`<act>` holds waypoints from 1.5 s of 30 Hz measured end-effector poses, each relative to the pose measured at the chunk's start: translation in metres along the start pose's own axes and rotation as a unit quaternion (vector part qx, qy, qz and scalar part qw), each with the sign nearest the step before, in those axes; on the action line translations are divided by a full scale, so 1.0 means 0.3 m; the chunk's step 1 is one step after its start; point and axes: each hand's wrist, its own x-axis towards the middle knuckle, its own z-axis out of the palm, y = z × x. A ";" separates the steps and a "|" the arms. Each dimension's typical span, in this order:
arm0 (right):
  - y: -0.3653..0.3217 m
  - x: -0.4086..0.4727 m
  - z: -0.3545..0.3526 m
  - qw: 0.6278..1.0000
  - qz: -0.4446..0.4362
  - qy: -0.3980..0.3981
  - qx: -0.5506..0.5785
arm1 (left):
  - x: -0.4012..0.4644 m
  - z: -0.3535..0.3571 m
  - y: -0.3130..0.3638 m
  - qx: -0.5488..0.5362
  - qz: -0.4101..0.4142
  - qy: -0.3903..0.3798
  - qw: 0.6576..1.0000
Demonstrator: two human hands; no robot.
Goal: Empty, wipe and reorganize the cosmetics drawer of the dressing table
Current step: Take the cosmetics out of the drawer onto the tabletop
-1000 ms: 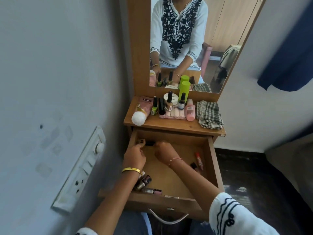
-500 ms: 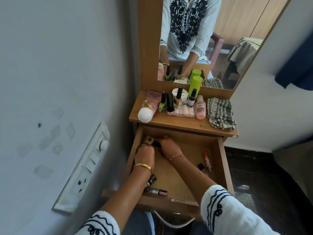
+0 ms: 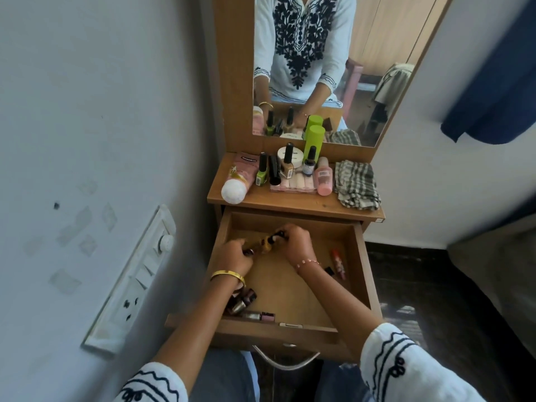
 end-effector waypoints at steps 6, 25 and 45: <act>-0.029 -0.043 -0.087 0.995 -0.019 0.059 0.075 | -0.037 -0.040 0.028 -0.179 0.003 0.036 0.983; -0.164 0.131 -0.381 0.965 0.007 0.236 0.118 | 0.035 -0.155 0.312 -0.212 0.084 0.161 0.960; -0.254 0.240 -0.362 0.975 -0.096 0.174 -0.098 | 0.125 -0.174 0.351 -0.030 0.159 0.201 0.966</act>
